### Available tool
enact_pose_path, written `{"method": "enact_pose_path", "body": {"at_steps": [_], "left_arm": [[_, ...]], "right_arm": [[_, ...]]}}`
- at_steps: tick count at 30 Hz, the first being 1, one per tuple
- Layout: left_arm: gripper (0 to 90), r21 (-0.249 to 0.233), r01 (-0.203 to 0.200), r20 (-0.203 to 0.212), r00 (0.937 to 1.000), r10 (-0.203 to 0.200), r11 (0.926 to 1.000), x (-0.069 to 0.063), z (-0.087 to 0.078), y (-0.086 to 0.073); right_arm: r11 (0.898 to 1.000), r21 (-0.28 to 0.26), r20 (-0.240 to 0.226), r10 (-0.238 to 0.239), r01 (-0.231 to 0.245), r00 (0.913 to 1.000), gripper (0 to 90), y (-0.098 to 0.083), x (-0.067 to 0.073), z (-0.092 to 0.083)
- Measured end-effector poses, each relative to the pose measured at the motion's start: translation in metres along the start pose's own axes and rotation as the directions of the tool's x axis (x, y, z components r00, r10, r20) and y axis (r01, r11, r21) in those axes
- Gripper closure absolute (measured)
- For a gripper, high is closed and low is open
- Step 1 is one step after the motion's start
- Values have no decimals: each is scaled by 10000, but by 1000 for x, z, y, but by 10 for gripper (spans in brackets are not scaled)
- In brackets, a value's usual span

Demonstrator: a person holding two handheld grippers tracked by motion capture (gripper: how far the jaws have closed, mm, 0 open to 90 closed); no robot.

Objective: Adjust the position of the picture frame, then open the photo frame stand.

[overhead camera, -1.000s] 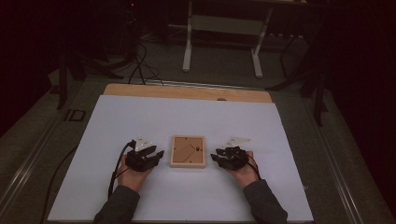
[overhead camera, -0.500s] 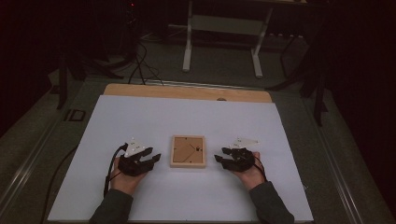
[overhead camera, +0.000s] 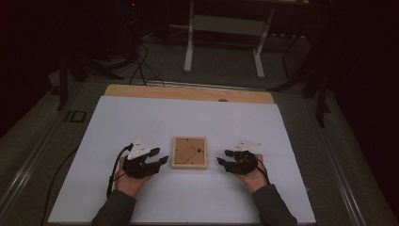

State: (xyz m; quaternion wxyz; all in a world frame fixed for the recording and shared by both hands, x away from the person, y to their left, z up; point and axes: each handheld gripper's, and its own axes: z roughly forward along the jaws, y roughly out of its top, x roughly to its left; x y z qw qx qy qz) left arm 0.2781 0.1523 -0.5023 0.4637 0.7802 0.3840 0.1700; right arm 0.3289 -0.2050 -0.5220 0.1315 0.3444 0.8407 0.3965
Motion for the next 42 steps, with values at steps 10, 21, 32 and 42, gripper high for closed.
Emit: {"method": "enact_pose_path", "body": {"at_steps": [10,21,32,42], "left_arm": [[508,317,-281,216,9994,274,9991,-8,6,9],[557,618,-537,517,9974,506,9966,-14,17,19],[573,1358,-885,613,9948,808,9868,-18,45,28],[521,2077,-990,593,9943,885,9732,-21,61,34]], "right_arm": [[9999,-78,9,145,-145,9999,500,-1,-4,-3],[9999,-54,-61,123,-123,9999,497,0,0,-1],[10000,-74,-184,30,-31,9998,495,1,4,0],[10000,-53,-238,-28,27,9997,496,2,5,1]]}}
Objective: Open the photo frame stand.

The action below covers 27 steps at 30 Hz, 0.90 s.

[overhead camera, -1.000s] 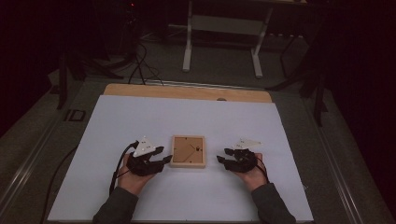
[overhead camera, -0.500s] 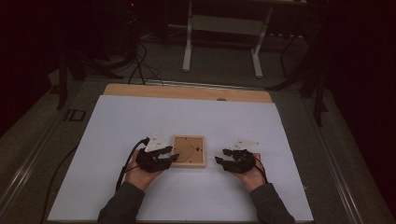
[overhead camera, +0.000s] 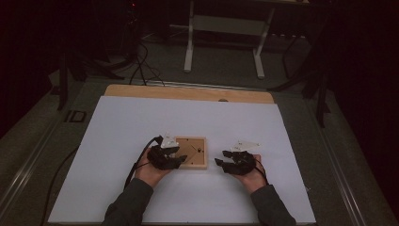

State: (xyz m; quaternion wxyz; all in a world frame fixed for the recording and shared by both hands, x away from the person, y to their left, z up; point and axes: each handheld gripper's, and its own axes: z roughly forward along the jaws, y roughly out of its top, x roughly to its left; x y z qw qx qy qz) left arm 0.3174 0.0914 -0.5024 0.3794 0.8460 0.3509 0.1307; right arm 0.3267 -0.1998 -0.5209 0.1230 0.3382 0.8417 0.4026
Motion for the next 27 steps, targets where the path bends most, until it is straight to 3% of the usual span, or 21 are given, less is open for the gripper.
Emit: {"method": "enact_pose_path", "body": {"at_steps": [8,19,24,26,27], "left_arm": [[483,573,4,-20,10000,-2,9984,0,7,6],[439,971,-94,25,10000,92,9952,-3,13,9],[439,1092,-194,-80,9998,204,9938,-5,17,8],[447,1123,-253,-152,9995,272,9934,-5,18,8],[449,1123,-253,-152,9995,272,9934,-5,18,8]], "right_arm": [[10000,-15,-42,23,-23,10000,491,1,1,0],[9999,-133,-148,25,-27,9999,487,3,4,1],[9990,-445,-269,-59,47,9996,612,7,9,1],[9984,-534,-419,-204,181,9989,717,8,13,2],[9984,-534,-419,-204,181,9989,717,8,13,2]]}}
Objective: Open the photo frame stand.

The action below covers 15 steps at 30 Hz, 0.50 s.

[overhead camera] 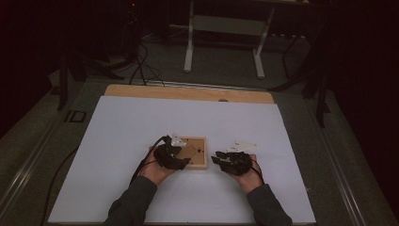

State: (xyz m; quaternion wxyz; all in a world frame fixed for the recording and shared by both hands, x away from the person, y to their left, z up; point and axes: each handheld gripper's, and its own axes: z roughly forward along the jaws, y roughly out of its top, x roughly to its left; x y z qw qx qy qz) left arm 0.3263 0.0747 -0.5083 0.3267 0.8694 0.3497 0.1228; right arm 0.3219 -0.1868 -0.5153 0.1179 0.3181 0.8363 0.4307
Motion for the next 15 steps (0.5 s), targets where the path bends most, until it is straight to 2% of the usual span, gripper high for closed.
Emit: {"method": "enact_pose_path", "body": {"at_steps": [2,3,6,15], "left_arm": [[456,11,17,-9,10000,-17,10000,1,0,0],[458,11,17,-9,10000,-17,10000,1,0,0],[460,15,1,-67,10000,-1,10000,-1,0,0],[468,-10,-1,-89,10000,0,10000,-1,0,-1]], "right_arm": [[9998,-22,-116,-194,194,9997,809,1,4,2],[9998,-22,-116,-194,194,9997,809,1,4,2],[9986,-115,-167,-518,516,9985,895,2,11,6],[9978,8,-372,-669,670,9971,897,1,20,16]]}}
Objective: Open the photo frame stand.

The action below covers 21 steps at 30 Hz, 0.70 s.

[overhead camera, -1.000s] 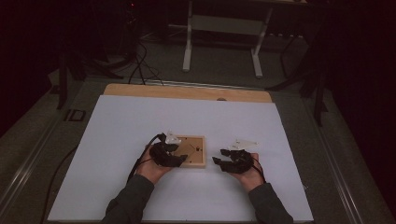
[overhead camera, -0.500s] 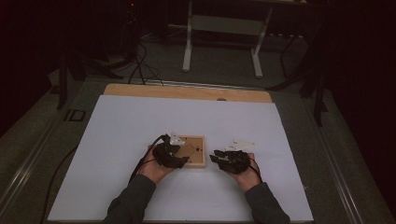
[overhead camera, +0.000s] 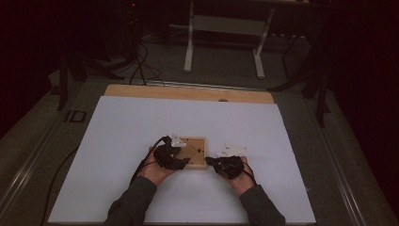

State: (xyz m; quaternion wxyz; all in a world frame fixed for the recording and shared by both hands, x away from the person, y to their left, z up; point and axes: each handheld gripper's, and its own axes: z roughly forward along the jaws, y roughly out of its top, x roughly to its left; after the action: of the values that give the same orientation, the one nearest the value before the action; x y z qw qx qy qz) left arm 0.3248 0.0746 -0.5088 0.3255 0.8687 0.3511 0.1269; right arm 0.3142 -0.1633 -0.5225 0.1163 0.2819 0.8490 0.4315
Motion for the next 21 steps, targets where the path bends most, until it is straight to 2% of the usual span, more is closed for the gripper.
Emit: {"method": "enact_pose_path", "body": {"at_steps": [8,21], "left_arm": [[498,-83,-19,12,10000,19,10000,-1,0,-1],[513,46,-46,-61,10000,46,10000,-2,0,2]], "right_arm": [[10000,-63,-258,-29,27,9997,896,1,3,2],[9999,-44,-239,-124,122,9996,897,2,4,3]]}}
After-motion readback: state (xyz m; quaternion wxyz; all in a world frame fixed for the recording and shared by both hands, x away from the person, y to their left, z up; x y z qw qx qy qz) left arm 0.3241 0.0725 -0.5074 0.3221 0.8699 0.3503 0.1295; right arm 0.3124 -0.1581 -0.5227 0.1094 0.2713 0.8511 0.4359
